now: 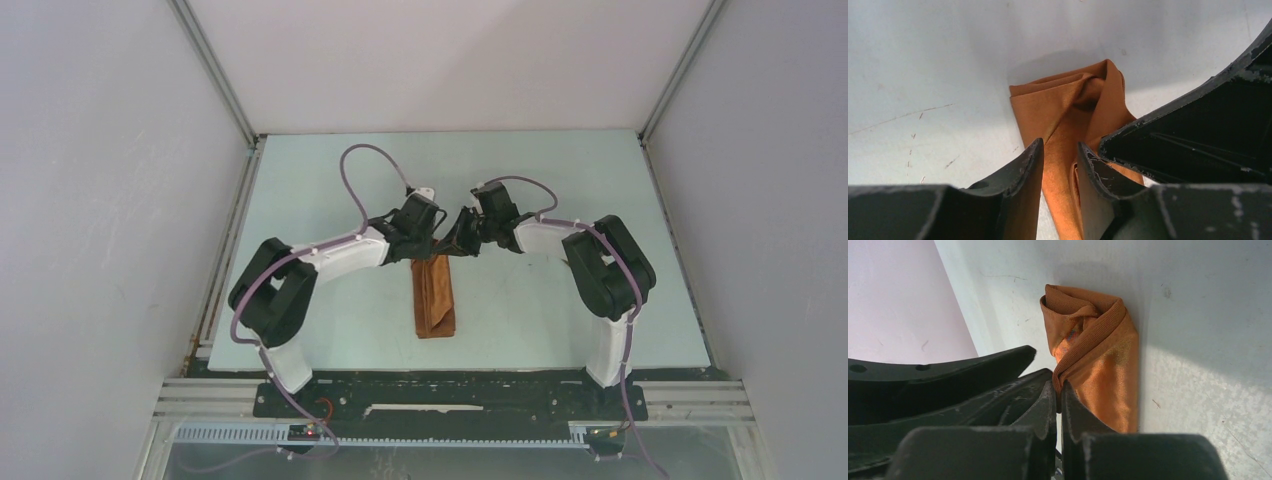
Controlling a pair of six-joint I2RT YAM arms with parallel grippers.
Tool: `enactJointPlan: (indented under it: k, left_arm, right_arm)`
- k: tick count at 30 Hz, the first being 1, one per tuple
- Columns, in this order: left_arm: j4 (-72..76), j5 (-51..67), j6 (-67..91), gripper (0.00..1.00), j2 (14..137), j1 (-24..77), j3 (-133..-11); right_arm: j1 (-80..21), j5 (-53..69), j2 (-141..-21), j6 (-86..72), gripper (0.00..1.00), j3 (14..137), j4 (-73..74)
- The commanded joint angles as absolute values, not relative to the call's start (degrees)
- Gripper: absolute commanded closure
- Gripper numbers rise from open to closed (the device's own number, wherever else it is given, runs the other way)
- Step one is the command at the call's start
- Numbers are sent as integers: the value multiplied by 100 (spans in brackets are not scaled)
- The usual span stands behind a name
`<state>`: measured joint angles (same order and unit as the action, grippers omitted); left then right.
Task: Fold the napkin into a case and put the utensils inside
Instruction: Pick up the smaller rectangle folded napkin.
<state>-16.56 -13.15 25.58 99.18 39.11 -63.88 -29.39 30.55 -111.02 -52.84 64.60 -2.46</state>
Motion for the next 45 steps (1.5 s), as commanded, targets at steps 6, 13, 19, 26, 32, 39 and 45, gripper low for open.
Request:
enactJointPlan:
  k: [6, 13, 19, 26, 32, 39, 45]
  left_arm:
    - [-2027, -2245, 2106, 63, 10454, 4266, -6965]
    - [-2162, -2795, 2094, 65, 10567, 4363, -7105]
    - [-2194, -2793, 1954, 67, 10774, 4360, -7258]
    - [-2159, -2685, 1907, 69, 10841, 4359, -7345]
    - [-2073, -2813, 1894, 86, 10755, 4354, -7293]
    - [-1723, -2352, 1784, 100, 10362, 4248, -6947]
    - [-1376, -1864, 1804, 100, 10052, 4070, -6571]
  right_arm:
    - [-2996, 3146, -11177, -5370, 100, 6648, -431]
    - [-3024, 3153, -11199, -5382, 100, 6638, -472]
    - [-3032, 3168, -11214, -5396, 100, 6636, -492]
    - [-3032, 3164, -11197, -5421, 100, 6649, -527]
    - [-3069, 3167, -11241, -5394, 100, 6755, -420]
    - [-3142, 3223, -11338, -5433, 100, 6754, -494]
    - [-3251, 3339, -11569, -5534, 100, 6754, -770]
